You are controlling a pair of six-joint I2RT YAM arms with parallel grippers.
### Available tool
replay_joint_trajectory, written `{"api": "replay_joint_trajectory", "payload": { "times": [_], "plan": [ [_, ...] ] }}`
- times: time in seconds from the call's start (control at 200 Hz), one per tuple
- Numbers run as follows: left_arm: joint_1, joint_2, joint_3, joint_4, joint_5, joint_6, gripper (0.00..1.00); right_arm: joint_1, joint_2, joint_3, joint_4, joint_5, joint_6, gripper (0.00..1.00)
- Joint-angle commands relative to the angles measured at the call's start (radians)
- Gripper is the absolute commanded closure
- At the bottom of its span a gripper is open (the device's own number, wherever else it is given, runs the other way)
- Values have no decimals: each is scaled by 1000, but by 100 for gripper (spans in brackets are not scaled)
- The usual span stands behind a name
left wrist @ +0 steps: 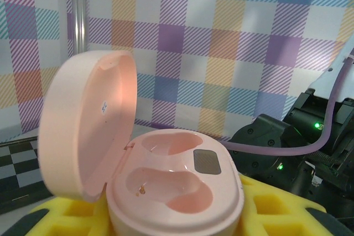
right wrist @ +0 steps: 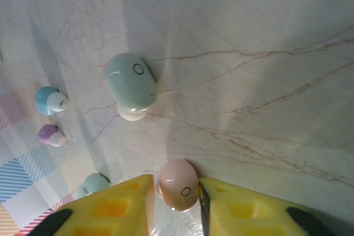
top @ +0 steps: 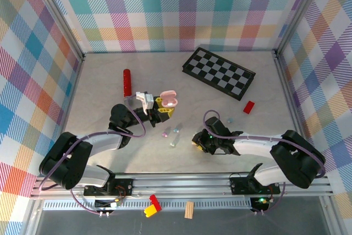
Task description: Insert the wireless bluetooth earbuds into the charging case
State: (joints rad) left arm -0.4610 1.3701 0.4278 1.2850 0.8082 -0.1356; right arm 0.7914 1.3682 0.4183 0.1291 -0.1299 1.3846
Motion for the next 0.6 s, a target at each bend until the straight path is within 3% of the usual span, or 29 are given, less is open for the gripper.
{"api": "replay_joint_trajectory", "payload": {
  "times": [0.0,0.27,0.595],
  "plan": [
    [15,-22,9,25,28,-2,63,7,59,19,60,19,5,76],
    [15,-20,8,20,26,4,63,11,-2,61,-88,35,-44,82],
    [15,-14,4,15,22,18,63,11,-54,176,-420,124,-228,83]
  ]
}}
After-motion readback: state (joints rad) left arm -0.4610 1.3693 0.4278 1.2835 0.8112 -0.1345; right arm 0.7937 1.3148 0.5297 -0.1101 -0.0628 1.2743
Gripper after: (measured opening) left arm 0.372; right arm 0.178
